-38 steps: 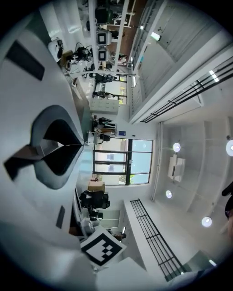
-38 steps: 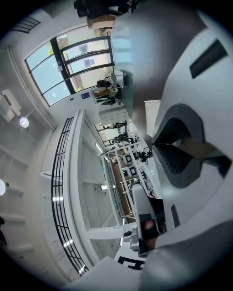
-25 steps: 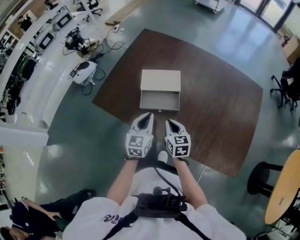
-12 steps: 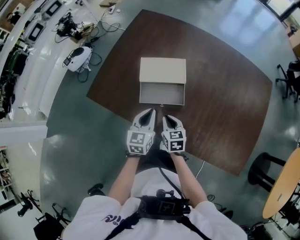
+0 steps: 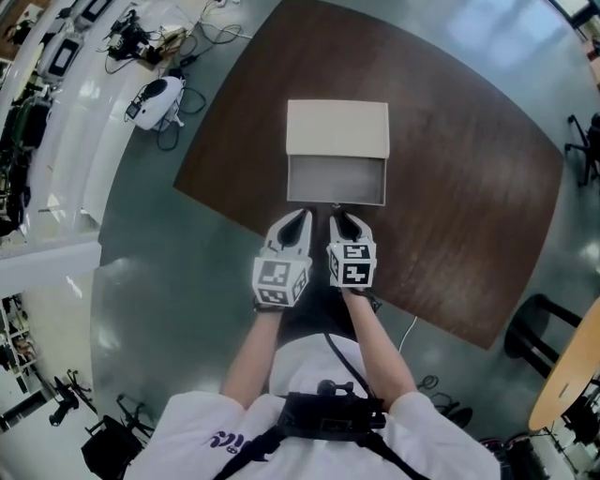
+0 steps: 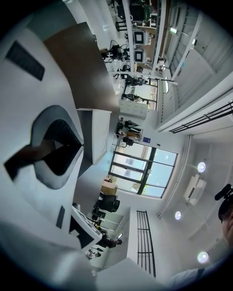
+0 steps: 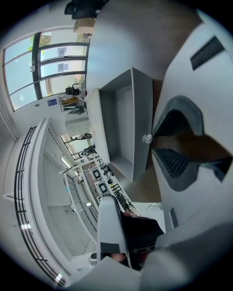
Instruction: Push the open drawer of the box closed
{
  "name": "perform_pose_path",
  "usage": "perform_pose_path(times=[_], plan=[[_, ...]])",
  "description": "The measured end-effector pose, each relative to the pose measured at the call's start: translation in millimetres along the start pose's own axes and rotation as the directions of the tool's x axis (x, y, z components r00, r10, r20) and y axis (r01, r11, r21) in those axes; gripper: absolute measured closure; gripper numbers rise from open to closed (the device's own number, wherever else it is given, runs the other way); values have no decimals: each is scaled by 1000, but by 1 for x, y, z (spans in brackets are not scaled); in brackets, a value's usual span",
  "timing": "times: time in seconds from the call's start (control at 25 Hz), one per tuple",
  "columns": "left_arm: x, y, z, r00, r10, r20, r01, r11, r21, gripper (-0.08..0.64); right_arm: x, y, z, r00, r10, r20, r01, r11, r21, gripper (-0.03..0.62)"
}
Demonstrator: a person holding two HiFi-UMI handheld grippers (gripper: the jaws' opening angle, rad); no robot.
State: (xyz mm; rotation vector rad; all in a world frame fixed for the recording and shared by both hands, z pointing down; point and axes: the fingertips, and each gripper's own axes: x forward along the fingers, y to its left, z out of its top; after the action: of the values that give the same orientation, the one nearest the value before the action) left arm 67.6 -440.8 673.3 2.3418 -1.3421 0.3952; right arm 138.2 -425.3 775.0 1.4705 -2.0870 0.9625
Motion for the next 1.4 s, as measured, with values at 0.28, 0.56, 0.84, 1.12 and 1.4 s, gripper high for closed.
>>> perform_pose_path(times=[0.28, 0.56, 0.84, 1.12, 1.4], plan=[[8, 17, -2, 999, 8, -33, -8, 1000, 2, 552, 25, -8, 13, 999, -41, -8, 41, 998, 45, 528], [10, 30, 2, 999, 12, -53, -13, 1000, -8, 551, 31, -10, 20, 994, -94, -49, 97, 993, 63, 528], [28, 48, 1, 997, 10, -77, -13, 1000, -27, 551, 53, -17, 55, 994, -106, 2, 105, 992, 67, 528], [50, 55, 5, 995, -15, -100, 11, 999, -39, 552, 85, -34, 97, 993, -116, 33, 114, 992, 57, 528], [72, 61, 13, 994, -41, -105, 37, 998, -41, 551, 100, -37, 107, 992, -123, 35, 121, 991, 48, 528]])
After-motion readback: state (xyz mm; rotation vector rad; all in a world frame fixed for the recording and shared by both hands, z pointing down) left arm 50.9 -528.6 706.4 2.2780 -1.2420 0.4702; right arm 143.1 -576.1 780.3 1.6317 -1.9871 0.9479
